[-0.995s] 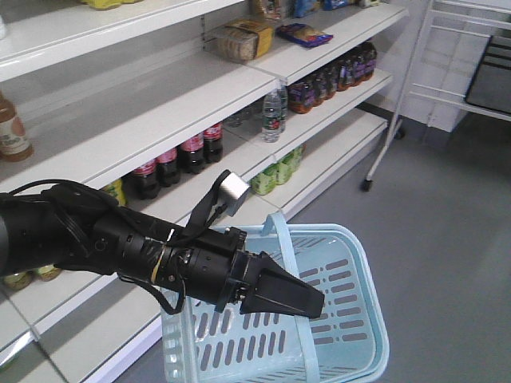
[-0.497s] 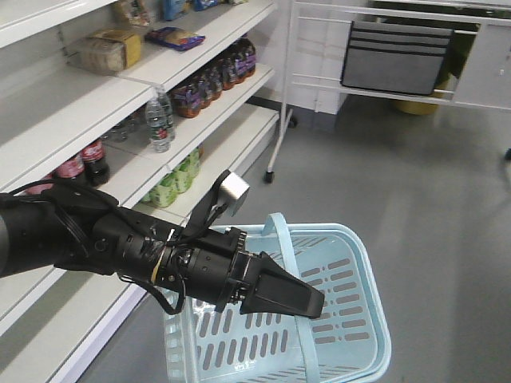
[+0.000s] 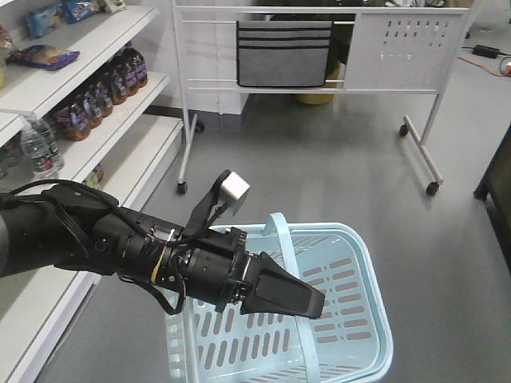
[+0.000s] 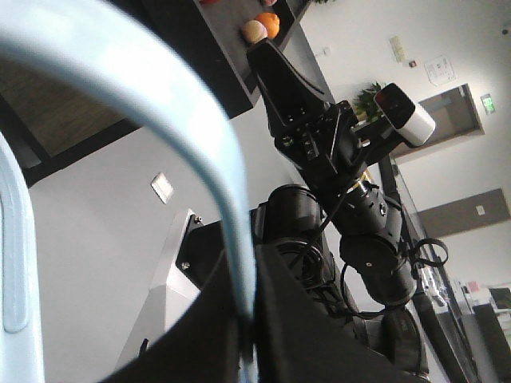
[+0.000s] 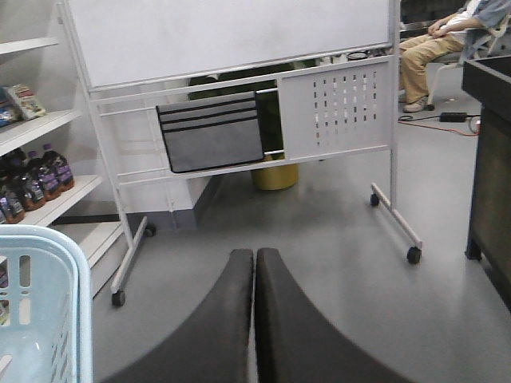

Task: Place coke in basket with both arms
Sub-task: 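Turn the base away from the shelf holding the basket in the left gripper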

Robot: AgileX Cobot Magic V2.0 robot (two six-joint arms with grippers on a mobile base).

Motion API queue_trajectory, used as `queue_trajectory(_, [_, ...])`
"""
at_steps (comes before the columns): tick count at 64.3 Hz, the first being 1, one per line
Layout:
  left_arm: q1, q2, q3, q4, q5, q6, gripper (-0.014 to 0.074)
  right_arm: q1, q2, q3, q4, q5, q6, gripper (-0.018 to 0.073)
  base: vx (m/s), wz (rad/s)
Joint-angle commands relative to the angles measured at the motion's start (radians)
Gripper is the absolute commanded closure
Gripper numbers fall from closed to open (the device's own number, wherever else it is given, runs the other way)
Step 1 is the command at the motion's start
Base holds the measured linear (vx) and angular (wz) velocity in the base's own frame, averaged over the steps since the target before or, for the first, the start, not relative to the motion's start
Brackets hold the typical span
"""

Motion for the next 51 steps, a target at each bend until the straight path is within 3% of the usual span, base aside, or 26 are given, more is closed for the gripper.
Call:
queue_trajectory(1, [-0.003,-0.05,-0.024,-0.079,-0.202,0.002,0.0601,-0.006,-0.011,0.018,-0.01,-0.07,-0.007,0.0565,0.14,-0.4])
queue_trajectory(51, [-0.003,-0.05,-0.024,-0.079,-0.202,0.002,0.0601,-0.006,-0.011,0.018,-0.01,-0.07,-0.007,0.0565,0.17,-0.2])
